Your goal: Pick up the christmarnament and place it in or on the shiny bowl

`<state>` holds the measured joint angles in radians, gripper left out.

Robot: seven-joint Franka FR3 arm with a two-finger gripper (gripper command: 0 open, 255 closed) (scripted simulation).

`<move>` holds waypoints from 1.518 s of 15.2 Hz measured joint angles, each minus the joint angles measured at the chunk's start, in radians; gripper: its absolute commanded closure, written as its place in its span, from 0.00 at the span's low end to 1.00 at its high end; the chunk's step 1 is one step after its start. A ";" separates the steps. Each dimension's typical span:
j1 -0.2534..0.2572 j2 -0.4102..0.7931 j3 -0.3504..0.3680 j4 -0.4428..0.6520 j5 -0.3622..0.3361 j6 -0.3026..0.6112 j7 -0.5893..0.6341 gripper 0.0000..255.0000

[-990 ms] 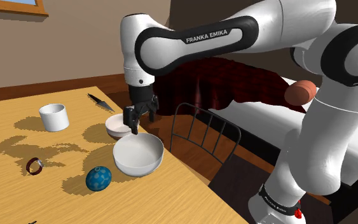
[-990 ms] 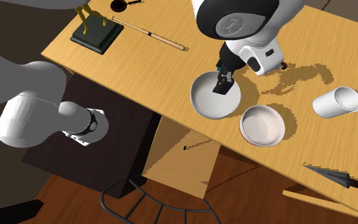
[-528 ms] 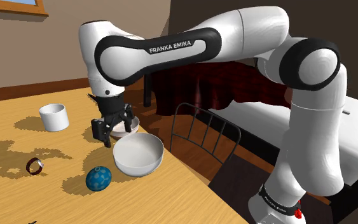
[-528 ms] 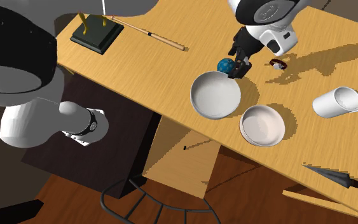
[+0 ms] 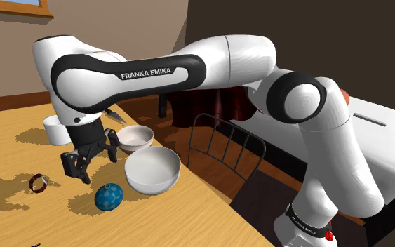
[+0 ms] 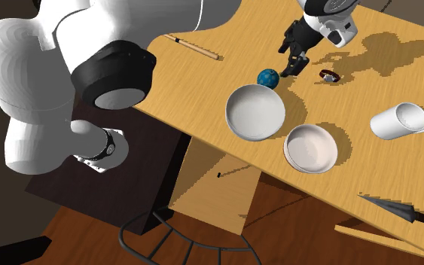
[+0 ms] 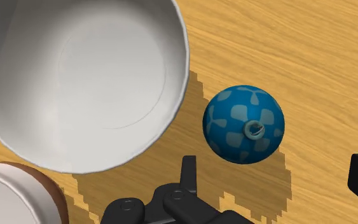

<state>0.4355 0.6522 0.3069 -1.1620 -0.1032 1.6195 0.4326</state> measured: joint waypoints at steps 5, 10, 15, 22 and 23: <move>0.001 0.011 0.000 -0.046 -0.003 0.055 0.003 0.00; -0.003 0.002 0.000 -0.095 -0.002 0.094 0.005 0.00; -0.003 0.002 0.000 -0.096 -0.002 0.095 0.005 1.00; -0.003 0.002 0.000 -0.096 -0.002 0.095 0.005 1.00; -0.003 0.002 0.000 -0.096 -0.002 0.095 0.005 1.00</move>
<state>0.4326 0.6540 0.3072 -1.2576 -0.1052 1.7150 0.4373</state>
